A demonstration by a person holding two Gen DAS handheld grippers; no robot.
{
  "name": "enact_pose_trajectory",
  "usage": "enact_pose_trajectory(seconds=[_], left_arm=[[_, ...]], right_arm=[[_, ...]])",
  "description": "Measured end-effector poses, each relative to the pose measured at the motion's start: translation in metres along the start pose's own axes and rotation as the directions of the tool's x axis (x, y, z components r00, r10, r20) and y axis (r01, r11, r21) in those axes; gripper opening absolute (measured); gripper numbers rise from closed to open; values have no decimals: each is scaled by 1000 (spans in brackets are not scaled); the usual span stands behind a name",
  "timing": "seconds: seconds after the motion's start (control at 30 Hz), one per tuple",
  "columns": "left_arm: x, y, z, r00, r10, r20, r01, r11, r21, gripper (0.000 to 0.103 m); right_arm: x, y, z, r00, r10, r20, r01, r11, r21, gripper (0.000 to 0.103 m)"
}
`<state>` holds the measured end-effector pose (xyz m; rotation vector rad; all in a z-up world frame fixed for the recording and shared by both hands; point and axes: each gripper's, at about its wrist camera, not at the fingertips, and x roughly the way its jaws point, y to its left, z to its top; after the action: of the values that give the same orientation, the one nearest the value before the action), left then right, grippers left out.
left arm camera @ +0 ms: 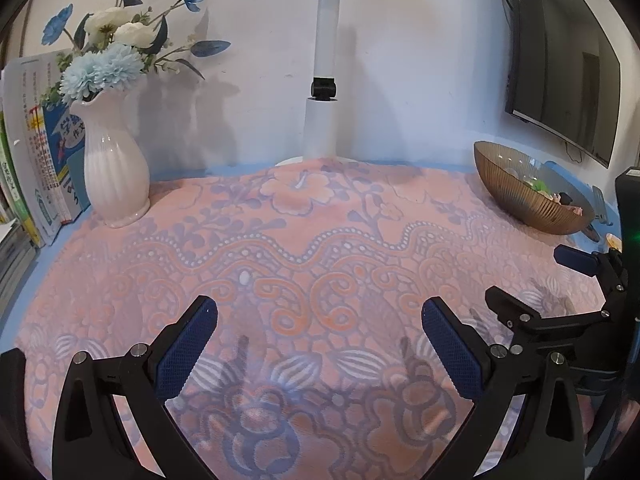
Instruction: Organize rigid objects
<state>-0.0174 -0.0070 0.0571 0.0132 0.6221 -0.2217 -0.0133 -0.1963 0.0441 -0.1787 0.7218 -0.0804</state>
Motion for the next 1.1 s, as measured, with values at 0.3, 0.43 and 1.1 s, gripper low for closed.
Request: enact_pose_trajectory(seconds=[0.3,0.43,1.1], left_arm=[[0,4,0,1000,4,-3,-4,999,-32,102],[0,5,0,1000,6,-1,-6,999,-37,102],[-1,9,0,1000,-22,-5,21,998,-62,102]], right_arm=[[2,-8,1,999,38,-5,-38,998,45,102],[3,-10,1,999,42,-12,-42,998,50,102],[5,-22,1,997,76,-11,-74,989,126,102]])
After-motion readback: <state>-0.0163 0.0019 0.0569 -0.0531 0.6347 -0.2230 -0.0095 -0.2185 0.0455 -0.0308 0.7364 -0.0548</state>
